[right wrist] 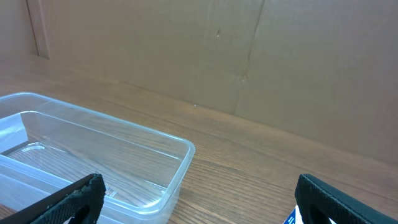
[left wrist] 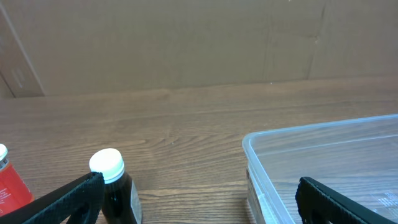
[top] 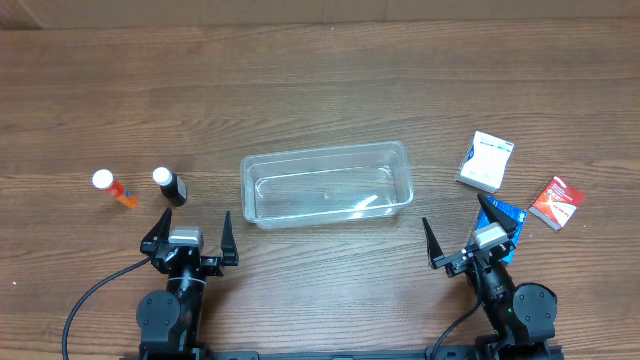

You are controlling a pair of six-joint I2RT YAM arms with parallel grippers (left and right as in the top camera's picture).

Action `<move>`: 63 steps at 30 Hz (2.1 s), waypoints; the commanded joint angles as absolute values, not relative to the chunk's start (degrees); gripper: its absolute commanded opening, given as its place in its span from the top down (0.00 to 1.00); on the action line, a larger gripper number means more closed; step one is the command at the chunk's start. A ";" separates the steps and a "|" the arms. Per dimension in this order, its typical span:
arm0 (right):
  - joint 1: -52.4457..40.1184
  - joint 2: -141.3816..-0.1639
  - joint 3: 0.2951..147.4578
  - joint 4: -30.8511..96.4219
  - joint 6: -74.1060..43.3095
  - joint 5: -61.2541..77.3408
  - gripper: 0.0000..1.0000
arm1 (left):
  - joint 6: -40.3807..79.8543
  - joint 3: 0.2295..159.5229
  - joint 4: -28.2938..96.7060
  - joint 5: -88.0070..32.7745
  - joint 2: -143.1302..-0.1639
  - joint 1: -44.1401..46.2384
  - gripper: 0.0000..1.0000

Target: Pack container

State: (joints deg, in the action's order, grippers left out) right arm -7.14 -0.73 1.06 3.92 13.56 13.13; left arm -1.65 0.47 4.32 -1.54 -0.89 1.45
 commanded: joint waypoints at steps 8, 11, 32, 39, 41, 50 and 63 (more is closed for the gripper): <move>-7.09 -0.19 0.45 3.55 13.52 13.15 0.00 | -0.89 0.27 4.29 -2.17 -0.27 1.10 0.00; -7.09 -0.19 0.45 3.55 13.50 13.13 0.00 | -0.89 0.27 4.27 -2.17 -0.27 1.10 0.00; -7.09 -0.19 0.45 3.55 13.52 13.13 0.00 | -0.89 0.27 4.27 -2.17 -0.27 1.10 0.00; -7.09 -0.19 0.45 3.55 13.52 13.15 0.00 | -0.89 0.27 4.27 -2.17 -0.27 1.10 0.00; -7.09 -0.19 0.45 3.55 13.52 13.13 0.00 | -0.89 0.27 4.27 -2.17 -0.27 1.10 0.00; -7.09 -0.19 0.45 3.55 13.52 13.13 0.00 | -0.89 0.27 4.27 -2.17 -0.27 1.10 0.00; -7.09 -0.19 0.45 3.49 13.52 13.13 0.00 | -0.89 0.27 4.25 -2.17 -0.27 1.10 0.00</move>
